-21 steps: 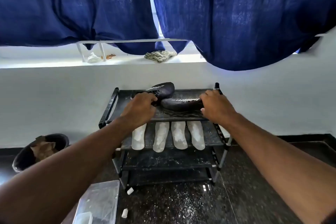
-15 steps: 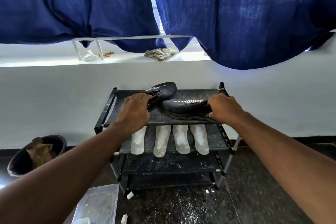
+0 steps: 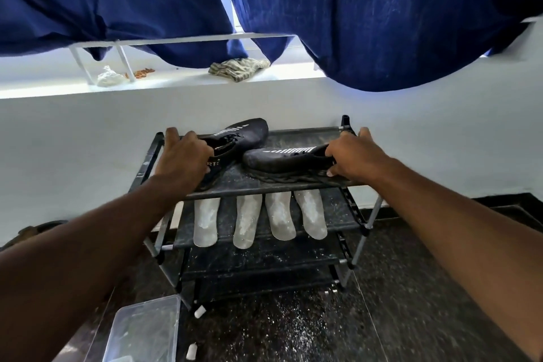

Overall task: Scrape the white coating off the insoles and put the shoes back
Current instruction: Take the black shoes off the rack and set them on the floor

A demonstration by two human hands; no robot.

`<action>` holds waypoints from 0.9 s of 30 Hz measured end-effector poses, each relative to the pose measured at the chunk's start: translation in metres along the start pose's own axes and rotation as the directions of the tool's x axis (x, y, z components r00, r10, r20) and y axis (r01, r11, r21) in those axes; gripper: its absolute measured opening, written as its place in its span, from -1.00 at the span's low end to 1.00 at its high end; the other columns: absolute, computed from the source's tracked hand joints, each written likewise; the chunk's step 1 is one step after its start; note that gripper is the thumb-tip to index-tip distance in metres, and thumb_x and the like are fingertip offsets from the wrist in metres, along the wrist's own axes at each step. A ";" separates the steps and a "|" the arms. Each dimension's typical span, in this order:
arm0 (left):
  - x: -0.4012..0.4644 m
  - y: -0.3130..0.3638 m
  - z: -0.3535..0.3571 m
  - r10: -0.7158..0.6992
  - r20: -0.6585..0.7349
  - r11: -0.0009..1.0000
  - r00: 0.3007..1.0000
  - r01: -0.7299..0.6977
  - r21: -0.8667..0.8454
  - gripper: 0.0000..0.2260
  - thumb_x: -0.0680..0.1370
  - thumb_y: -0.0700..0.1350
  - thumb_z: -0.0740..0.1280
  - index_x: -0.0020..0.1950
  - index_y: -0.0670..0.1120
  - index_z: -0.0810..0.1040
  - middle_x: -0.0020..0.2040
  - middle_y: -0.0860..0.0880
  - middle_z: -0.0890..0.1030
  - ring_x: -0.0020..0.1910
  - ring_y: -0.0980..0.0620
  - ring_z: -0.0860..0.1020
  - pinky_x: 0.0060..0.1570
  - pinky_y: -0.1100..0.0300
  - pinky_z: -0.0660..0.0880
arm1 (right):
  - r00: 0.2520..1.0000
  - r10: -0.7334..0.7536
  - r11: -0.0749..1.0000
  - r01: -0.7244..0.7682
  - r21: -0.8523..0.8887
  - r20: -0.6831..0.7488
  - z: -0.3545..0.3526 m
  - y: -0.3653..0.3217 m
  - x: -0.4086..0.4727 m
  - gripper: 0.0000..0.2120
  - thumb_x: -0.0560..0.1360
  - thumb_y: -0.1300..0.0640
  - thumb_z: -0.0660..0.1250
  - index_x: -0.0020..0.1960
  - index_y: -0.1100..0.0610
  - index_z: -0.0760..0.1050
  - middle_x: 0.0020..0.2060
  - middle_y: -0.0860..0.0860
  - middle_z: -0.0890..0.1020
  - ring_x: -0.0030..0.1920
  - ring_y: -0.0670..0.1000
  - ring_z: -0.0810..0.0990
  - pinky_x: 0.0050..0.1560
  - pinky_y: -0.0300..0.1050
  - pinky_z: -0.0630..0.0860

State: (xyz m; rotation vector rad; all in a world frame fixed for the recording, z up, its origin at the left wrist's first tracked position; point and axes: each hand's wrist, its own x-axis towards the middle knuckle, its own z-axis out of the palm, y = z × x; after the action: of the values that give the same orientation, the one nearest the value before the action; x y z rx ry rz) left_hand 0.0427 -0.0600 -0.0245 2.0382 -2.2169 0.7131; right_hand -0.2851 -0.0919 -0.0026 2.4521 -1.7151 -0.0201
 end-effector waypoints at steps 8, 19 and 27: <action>0.003 0.017 -0.029 0.029 -0.045 0.992 0.999 -0.034 -0.117 -0.85 0.50 -0.15 0.46 0.00 0.03 0.77 -0.15 -0.01 0.68 -0.10 -0.03 0.52 0.05 0.04 0.23 | 1.000 0.017 0.967 -0.011 0.253 -0.021 0.001 0.007 -0.003 -0.83 0.47 0.05 0.49 0.05 0.02 0.69 0.07 0.03 0.46 0.00 0.06 0.51 0.02 -0.04 0.50; 0.017 0.096 -0.117 0.089 -0.149 0.962 0.985 -0.124 -0.244 -0.81 0.52 -0.18 0.39 0.06 -0.03 0.77 -0.10 -0.09 0.67 -0.01 -0.14 0.56 0.06 0.01 0.36 | 0.902 0.337 0.889 -0.209 0.407 -0.271 -0.047 0.039 -0.069 -0.82 0.51 0.08 0.41 0.00 0.17 0.68 -0.25 0.05 0.56 -0.25 0.04 0.54 -0.20 -0.15 0.44; 0.007 0.216 -0.156 0.248 -0.239 0.897 0.939 -0.316 -0.309 -0.80 0.45 -0.22 0.36 -0.02 -0.07 0.75 -0.12 -0.08 0.64 0.01 -0.16 0.54 0.00 0.05 0.24 | 0.751 0.583 0.782 -0.416 0.464 -0.309 -0.046 0.084 -0.139 -0.83 0.53 0.11 0.36 0.00 0.19 0.65 -0.06 0.16 0.64 -0.04 0.20 0.62 -0.10 -0.07 0.48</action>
State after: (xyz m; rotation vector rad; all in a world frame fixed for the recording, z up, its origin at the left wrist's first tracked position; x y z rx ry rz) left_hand -0.2064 -0.0047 0.0528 1.4390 -2.3471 0.4703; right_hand -0.4069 0.0151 0.0430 1.8595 -2.2329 0.9278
